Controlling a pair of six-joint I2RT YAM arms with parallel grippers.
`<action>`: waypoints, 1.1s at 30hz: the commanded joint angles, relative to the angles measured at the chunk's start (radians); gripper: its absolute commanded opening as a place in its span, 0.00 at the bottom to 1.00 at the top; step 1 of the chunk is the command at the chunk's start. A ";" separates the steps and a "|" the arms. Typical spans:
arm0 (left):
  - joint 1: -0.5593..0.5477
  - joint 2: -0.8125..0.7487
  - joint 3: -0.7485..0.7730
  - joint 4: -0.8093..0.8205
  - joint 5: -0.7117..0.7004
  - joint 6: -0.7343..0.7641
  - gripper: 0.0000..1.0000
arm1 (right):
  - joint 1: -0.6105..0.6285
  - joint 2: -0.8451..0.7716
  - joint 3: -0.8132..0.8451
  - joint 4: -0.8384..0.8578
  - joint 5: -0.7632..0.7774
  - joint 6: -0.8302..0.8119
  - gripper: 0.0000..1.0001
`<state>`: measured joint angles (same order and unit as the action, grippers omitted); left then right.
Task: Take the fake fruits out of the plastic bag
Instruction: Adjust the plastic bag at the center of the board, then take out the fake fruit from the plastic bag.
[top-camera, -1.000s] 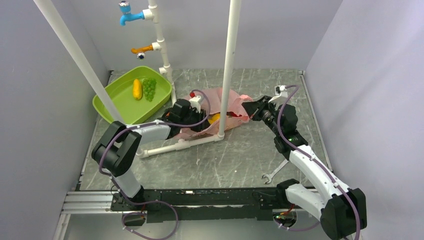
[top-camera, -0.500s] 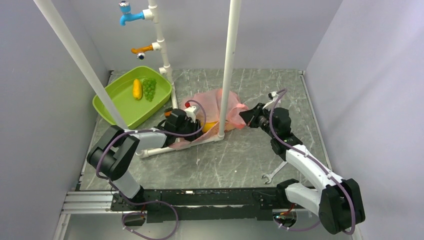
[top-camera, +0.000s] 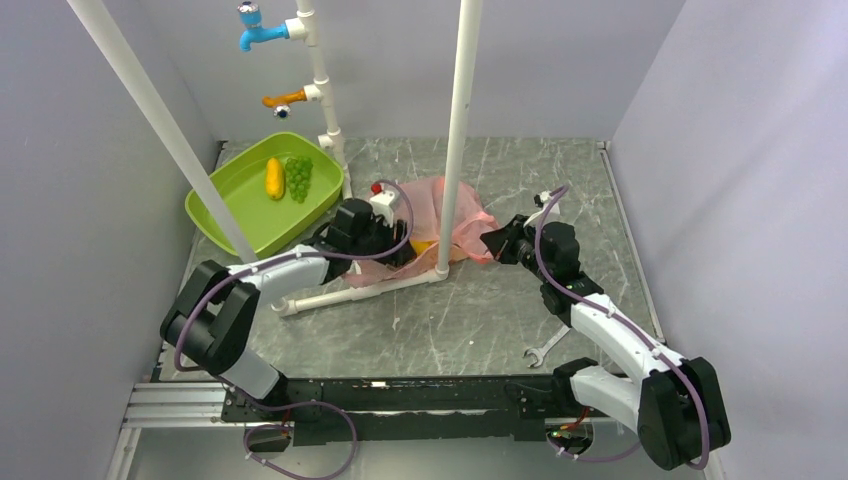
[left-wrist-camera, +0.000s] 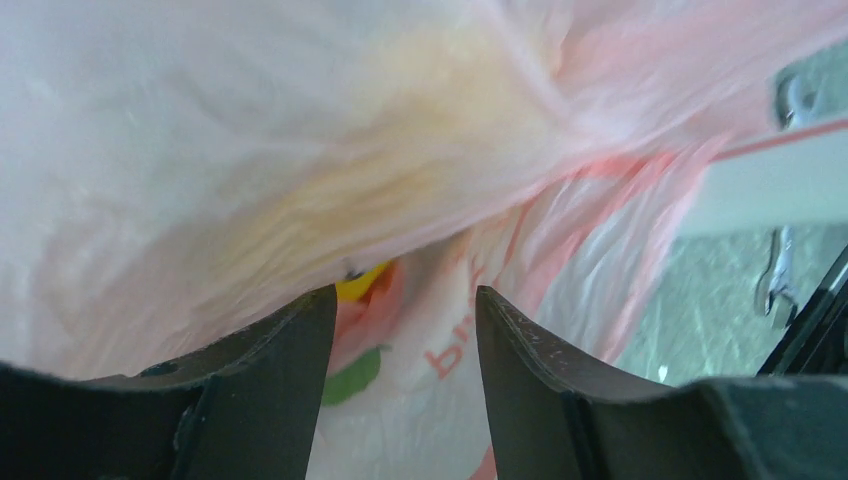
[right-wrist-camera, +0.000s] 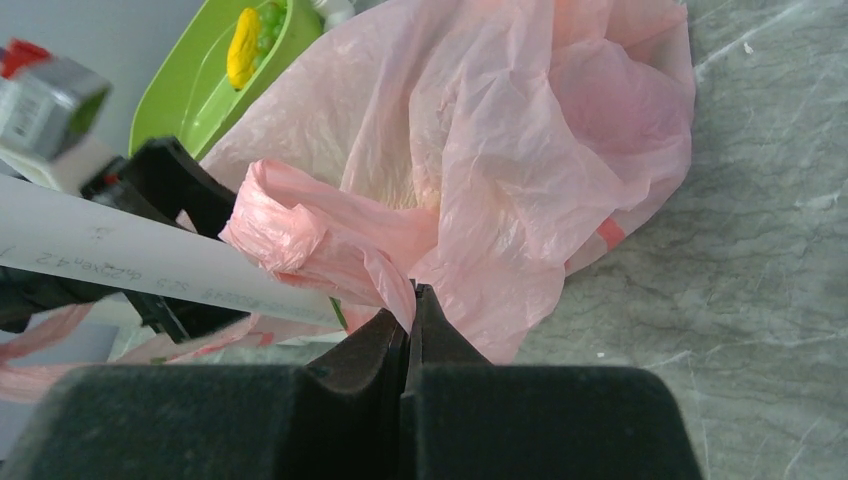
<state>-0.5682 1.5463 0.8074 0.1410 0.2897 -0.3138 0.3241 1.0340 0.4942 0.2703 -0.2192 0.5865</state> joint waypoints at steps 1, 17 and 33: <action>0.009 0.020 0.117 -0.016 0.003 0.021 0.59 | -0.002 -0.015 0.043 0.017 -0.015 -0.018 0.00; 0.008 0.245 0.326 -0.165 -0.098 0.129 0.68 | -0.002 -0.032 0.057 0.004 -0.003 -0.031 0.00; -0.048 0.372 0.327 -0.280 -0.276 0.190 0.85 | -0.002 -0.037 0.057 0.004 -0.003 -0.030 0.00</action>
<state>-0.6106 1.8664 1.1172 -0.0532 0.0910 -0.1600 0.3241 1.0183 0.5224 0.2462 -0.2218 0.5747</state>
